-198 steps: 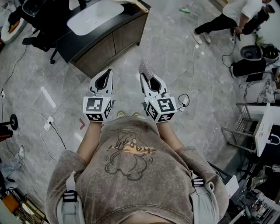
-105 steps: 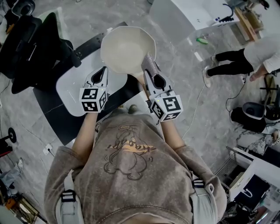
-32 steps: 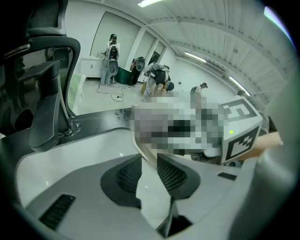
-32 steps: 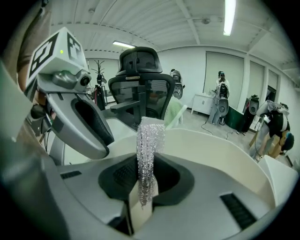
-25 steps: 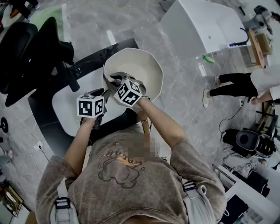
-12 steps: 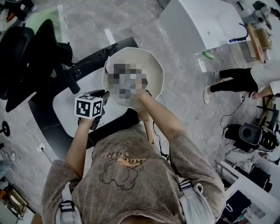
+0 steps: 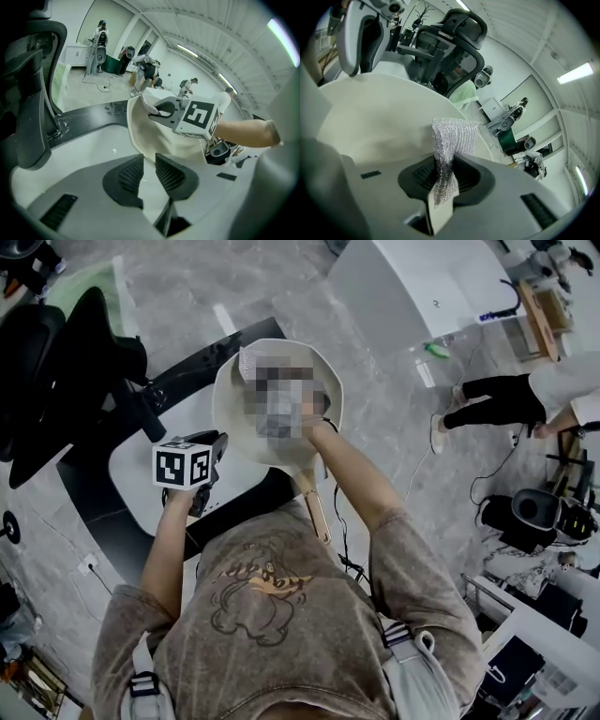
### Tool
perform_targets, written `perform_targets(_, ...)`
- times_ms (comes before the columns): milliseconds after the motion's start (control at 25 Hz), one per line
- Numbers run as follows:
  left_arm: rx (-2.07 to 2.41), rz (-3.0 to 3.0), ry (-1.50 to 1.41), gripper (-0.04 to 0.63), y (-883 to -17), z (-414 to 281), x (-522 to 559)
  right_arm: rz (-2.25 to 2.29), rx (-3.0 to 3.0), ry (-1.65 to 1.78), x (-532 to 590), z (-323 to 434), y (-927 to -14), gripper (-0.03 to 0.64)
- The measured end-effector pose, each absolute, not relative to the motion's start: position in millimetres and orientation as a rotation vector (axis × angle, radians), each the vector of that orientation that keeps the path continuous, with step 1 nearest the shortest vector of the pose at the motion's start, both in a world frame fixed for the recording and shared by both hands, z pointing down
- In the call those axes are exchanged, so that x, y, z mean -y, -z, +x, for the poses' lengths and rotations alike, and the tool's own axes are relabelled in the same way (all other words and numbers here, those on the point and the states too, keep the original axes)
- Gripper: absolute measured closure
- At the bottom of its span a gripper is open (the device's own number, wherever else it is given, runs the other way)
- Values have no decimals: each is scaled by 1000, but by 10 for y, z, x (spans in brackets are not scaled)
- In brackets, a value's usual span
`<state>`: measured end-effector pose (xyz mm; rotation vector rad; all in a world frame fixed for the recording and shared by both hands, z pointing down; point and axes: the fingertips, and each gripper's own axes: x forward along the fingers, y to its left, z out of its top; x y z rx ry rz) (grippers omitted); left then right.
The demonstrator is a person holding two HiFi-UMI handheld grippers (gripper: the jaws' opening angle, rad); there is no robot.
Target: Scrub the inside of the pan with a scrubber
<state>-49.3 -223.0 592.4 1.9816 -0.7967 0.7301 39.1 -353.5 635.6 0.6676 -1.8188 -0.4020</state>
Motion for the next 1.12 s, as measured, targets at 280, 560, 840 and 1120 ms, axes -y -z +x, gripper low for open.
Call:
perform_targets(280, 801, 1985, -730, 505, -5916, -497, 2244, 538, 1571, 506, 3443, 732, -6431, 525)
perform_targets(560, 808, 1988, -733, 505, -5915, -499, 2242, 469, 1477, 429, 3327, 1049, -6355, 528)
perform_targets(840, 808, 1995, -744, 505, -5913, -484, 2244, 336, 1408, 345, 3084, 1302, -6302, 528)
perform_targets(1120, 815, 1997, -754, 505, -5915, -490, 2248, 192, 1361, 196, 2692, 1459, -6359, 528)
